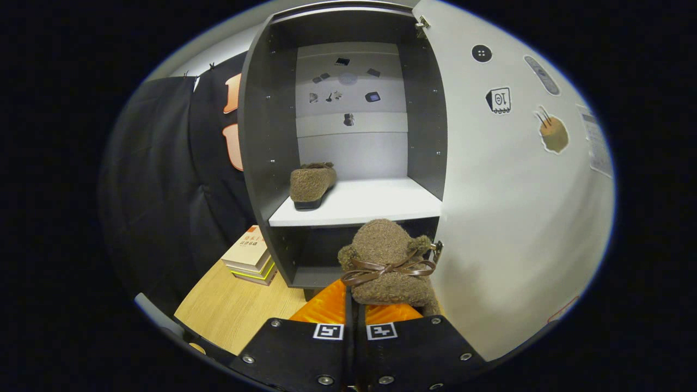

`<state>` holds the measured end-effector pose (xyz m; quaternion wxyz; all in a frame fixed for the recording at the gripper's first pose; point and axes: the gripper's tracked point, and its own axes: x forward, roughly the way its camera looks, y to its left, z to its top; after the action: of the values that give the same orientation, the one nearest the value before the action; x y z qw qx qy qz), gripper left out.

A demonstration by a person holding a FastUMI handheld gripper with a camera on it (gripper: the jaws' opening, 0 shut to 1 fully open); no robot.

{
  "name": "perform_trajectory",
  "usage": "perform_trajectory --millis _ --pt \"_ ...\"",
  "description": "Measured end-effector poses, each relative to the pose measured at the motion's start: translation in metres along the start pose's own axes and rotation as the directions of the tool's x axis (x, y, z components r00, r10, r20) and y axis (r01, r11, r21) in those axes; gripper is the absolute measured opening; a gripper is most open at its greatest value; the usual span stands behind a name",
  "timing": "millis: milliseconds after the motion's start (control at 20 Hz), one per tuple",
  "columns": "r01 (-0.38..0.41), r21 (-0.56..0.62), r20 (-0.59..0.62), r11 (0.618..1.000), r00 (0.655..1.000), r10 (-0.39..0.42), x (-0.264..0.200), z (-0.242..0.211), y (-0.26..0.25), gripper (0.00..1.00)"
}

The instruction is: Open the shoe cabinet door, grab the shoes and put them into the shoe cabinet, then close the shoe cabinet door.

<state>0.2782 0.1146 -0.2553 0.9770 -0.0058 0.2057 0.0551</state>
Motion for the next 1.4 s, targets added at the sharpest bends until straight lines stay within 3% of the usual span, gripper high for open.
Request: perform_trajectory --millis 450,900,1400 --pt "-0.037 0.017 0.025 0.999 0.999 0.037 0.103 0.069 -0.011 0.01" --pt "-0.076 -0.064 -0.006 0.995 0.997 0.076 0.200 0.111 -0.001 0.01" --pt "-0.093 -0.071 -0.035 0.993 0.995 0.090 0.282 0.135 -0.001 0.02"
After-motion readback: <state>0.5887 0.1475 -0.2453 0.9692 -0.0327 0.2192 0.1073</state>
